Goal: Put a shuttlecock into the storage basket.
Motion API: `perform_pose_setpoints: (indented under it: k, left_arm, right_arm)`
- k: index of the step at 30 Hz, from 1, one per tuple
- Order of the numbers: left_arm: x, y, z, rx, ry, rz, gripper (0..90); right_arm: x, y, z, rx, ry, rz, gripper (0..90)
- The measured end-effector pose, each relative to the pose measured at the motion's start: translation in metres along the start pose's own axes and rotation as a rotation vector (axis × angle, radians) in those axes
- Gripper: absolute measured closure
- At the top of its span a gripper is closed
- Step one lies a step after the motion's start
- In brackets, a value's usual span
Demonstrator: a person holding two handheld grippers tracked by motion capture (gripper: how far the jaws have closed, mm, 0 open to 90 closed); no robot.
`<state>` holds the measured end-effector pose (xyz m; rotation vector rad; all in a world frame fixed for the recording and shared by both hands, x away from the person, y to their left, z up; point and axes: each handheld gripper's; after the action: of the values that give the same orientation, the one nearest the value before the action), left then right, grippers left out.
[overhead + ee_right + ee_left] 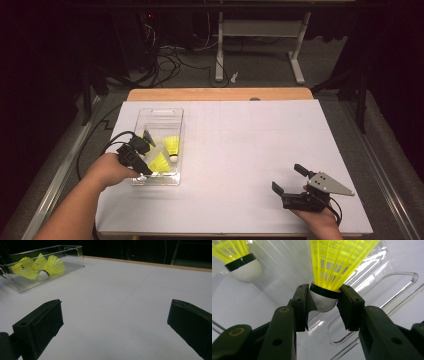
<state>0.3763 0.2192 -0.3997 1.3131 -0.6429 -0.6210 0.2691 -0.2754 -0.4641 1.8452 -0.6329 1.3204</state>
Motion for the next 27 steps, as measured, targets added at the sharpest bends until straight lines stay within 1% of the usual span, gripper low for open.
perform_pose_setpoints:
  k: [2, 4, 5, 6, 8, 9, 13, 15, 16, 20, 22, 27]
  left_arm:
    - [0.0, 0.001, 0.0, -0.002, 0.002, 0.009, 62.3]
    - [0.001, 0.0, 0.001, 0.003, 0.0, -0.013, 62.1]
    - [0.001, 0.0, 0.001, 0.004, 0.007, -0.008, 61.5]
    - [0.001, 0.001, 0.0, -0.001, 0.019, 0.0, 59.4]
    - [0.001, 0.003, -0.002, -0.009, 0.049, 0.01, 51.0]
    - [0.001, 0.004, -0.003, -0.009, 0.056, 0.009, 47.5]
    - [-0.001, 0.009, -0.003, -0.003, 0.066, 0.012, 42.2]
    - [-0.002, 0.012, -0.003, 0.005, 0.072, 0.02, 40.9]
    - [-0.002, 0.013, -0.003, 0.001, 0.073, 0.024, 40.3]
    - [-0.003, 0.017, -0.001, 0.015, 0.068, 0.023, 37.8]
    - [-0.003, 0.018, 0.0, 0.015, 0.074, 0.014, 36.8]
    - [-0.003, 0.026, 0.002, 0.019, 0.086, 0.025, 32.0]
  right_arm:
    - [0.0, 0.0, 0.0, 0.0, 0.0, 0.0, 0.9]
    - [0.0, 0.0, 0.0, 0.001, 0.0, 0.0, 0.9]
    - [0.0, 0.0, 0.0, 0.0, 0.0, 0.0, 0.9]
    - [0.0, 0.0, 0.0, 0.0, 0.001, 0.0, 0.9]
    - [0.0, 0.0, 0.0, -0.001, 0.0, -0.001, 0.9]
    - [0.0, 0.0, 0.0, -0.002, 0.001, -0.002, 0.9]
    - [0.0, 0.0, 0.0, -0.002, 0.001, -0.003, 0.9]
    - [0.0, 0.0, 0.0, -0.003, 0.002, -0.003, 0.9]
    - [0.0, 0.0, 0.0, -0.003, 0.002, -0.003, 0.9]
    - [0.0, 0.0, 0.0, -0.003, 0.002, -0.003, 0.9]
    - [0.0, 0.0, -0.001, -0.003, 0.003, -0.004, 0.9]
    - [0.001, -0.001, -0.001, -0.002, 0.007, -0.003, 0.9]
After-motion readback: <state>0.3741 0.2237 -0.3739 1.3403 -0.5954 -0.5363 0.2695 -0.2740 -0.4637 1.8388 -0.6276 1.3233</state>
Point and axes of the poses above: each handheld gripper's, and its own axes: y roughly backward along the jaws, x roughly out of its top, z roughly to its right, and after that the axes turned 7 degrees about -y, right-handed
